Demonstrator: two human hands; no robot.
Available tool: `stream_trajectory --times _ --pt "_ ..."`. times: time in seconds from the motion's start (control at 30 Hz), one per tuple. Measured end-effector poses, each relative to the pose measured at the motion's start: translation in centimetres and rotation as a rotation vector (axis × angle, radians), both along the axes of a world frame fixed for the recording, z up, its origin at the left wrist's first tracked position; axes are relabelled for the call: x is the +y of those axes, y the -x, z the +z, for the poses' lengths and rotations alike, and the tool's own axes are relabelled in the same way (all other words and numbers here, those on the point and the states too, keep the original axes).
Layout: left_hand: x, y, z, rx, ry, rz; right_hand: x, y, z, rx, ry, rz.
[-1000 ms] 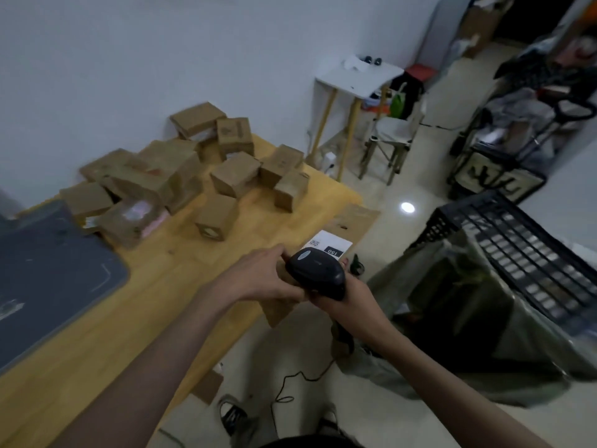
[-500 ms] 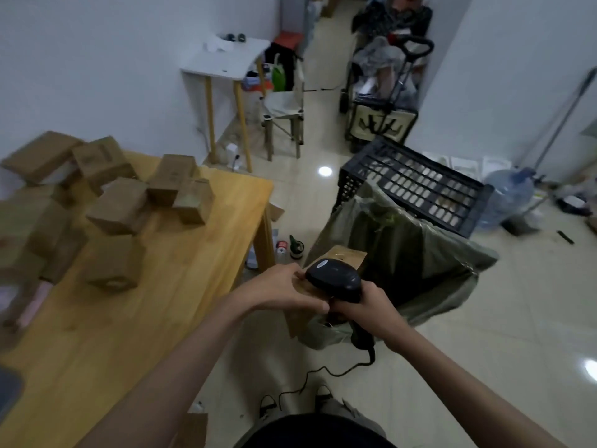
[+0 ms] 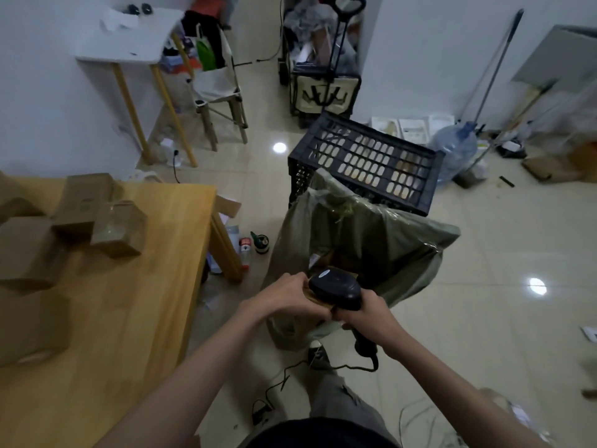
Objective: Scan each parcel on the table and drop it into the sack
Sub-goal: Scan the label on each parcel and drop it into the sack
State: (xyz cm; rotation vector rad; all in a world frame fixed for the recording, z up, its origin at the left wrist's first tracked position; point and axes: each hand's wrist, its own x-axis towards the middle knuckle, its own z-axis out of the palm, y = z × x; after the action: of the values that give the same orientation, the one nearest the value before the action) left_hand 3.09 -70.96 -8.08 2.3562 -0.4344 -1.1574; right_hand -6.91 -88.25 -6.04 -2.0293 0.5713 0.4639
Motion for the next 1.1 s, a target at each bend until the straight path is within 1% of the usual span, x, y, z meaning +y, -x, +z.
stream_trajectory --times 0.23,0.37,0.53,0.6,0.67,0.73,0.8,0.87,0.93,1.1 --pt "-6.2 -5.5 -4.2 0.092 -0.005 0.029 -5.7 -6.1 -2.7 0.107 0.009 0.035" --pt "-10.3 -8.5 -8.0 0.105 -0.042 0.025 -8.9 -9.5 -4.6 0.173 0.025 0.026" --pt "-14.6 -10.1 -13.2 0.179 -0.110 0.000 -12.3 -12.1 -7.3 0.272 0.028 0.002" --pt "-15.7 -10.2 -15.1 0.216 -0.074 0.001 -13.2 -12.7 -8.0 0.289 0.042 0.006" --pt "-16.3 -10.0 -16.0 0.273 0.002 0.018 -14.0 -13.2 -8.6 0.292 0.057 0.011" --pt "-16.6 -9.8 -16.8 0.325 0.026 0.028 -14.5 -13.6 -8.9 0.292 0.053 0.005" --pt "-16.5 -9.8 -17.8 0.292 -0.020 0.022 -14.7 -13.9 -9.1 0.304 0.043 0.007" --pt "-16.2 -9.8 -18.3 0.211 -0.086 -0.010 -14.8 -14.2 -9.3 0.328 0.032 0.025" --pt "-15.5 -10.0 -18.0 0.153 -0.109 -0.031 -14.6 -14.5 -9.4 0.350 0.026 0.042" --pt "-12.4 -10.7 -15.4 0.129 -0.145 -0.088 -13.2 -15.6 -8.8 0.374 -0.007 0.086"
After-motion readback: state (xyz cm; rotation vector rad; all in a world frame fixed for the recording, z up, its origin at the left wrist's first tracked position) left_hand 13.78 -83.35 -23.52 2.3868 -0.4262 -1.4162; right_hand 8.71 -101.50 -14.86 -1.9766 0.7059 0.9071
